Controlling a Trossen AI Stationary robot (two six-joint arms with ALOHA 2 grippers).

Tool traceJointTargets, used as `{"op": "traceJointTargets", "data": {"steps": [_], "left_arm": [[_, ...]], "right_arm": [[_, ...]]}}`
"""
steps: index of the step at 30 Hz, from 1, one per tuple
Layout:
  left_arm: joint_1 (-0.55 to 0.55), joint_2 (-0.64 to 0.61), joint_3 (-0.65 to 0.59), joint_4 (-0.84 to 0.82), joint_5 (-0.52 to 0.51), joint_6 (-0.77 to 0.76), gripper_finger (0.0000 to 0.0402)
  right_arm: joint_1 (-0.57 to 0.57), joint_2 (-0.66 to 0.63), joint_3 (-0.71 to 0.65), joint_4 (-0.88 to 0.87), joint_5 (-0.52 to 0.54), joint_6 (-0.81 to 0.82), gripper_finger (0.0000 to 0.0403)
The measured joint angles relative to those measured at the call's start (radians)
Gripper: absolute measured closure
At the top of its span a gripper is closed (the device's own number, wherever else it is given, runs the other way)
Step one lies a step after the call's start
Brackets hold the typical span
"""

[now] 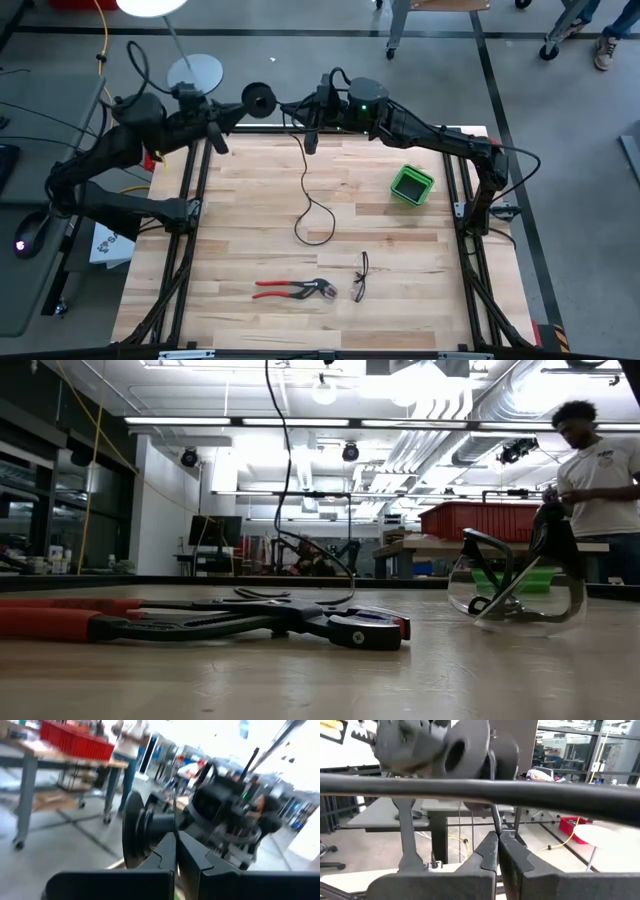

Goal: Coil cords
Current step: Coil the black wire onto the black spool

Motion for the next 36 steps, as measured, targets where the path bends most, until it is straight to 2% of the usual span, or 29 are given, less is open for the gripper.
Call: {"op": "traceJointTargets", "data": {"steps": [4, 7, 13, 16, 19, 29, 36], "left_arm": [[0.000, 0.005, 0.000, 0.097, 0.025, -0.030, 0.0401], [0.000, 0.012, 0.000, 0.150, 0.042, -0.052, 0.0401], [0.000, 0.025, 0.002, 0.302, 0.068, -0.074, 0.0401], [0.000, 0.031, 0.002, 0.327, 0.081, -0.085, 0.0401], [0.001, 0.029, 0.002, 0.330, 0.091, -0.116, 0.0401], [0.001, 0.029, 0.002, 0.334, 0.141, -0.179, 0.0401], [0.040, 0.032, 0.002, 0.329, 0.187, -0.191, 0.0401]], "right_arm": [[0.001, -0.002, 0.001, 0.007, -0.008, 0.038, 0.0402], [0.002, -0.002, 0.002, 0.017, -0.031, 0.084, 0.0386], [0.007, -0.001, 0.001, 0.000, -0.052, 0.131, 0.0295], [0.008, -0.001, 0.001, -0.017, -0.051, 0.126, 0.0249], [0.008, -0.001, 0.001, -0.040, -0.051, 0.126, 0.0222], [0.008, -0.056, 0.000, -0.100, -0.051, 0.071, 0.0221], [0.008, -0.096, 0.000, -0.227, -0.076, 0.070, 0.0222]]}}
